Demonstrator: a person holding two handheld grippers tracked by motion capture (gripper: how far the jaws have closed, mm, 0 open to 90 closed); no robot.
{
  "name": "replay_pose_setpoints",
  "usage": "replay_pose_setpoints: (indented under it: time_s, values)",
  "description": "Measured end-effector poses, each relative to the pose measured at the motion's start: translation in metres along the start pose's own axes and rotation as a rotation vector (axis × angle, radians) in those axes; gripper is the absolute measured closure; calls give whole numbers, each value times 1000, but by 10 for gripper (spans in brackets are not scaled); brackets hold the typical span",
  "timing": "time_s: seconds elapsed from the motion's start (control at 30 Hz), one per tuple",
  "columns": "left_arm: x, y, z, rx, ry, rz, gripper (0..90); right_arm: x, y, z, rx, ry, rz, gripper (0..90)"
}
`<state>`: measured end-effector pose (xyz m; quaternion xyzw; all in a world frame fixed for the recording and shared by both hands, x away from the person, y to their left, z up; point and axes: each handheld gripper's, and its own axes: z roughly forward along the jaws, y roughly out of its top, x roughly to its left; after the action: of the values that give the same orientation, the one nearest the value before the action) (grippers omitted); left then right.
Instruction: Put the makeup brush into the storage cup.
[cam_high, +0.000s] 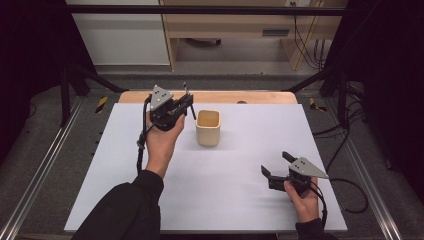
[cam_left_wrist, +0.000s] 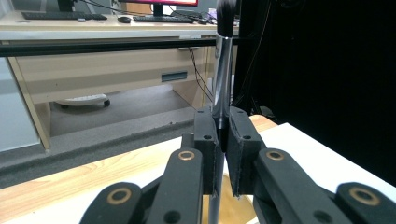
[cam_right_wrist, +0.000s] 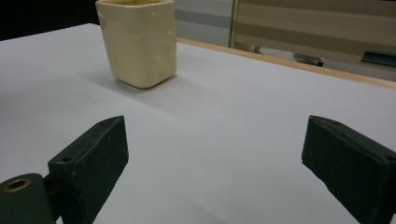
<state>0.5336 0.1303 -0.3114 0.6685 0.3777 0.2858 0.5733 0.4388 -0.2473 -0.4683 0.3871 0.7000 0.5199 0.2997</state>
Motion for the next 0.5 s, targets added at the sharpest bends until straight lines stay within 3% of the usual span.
replay_pose_setpoints:
  time_s: [0.23, 0.5]
  values:
    - [-9, 3, 10, 8, -7, 35, 835, 1, -1, 2, 1, -1, -3, 74]
    - [-17, -2, 21, 17, -8, 35, 835, 0, -1, 2, -3, 7, 11, 74]
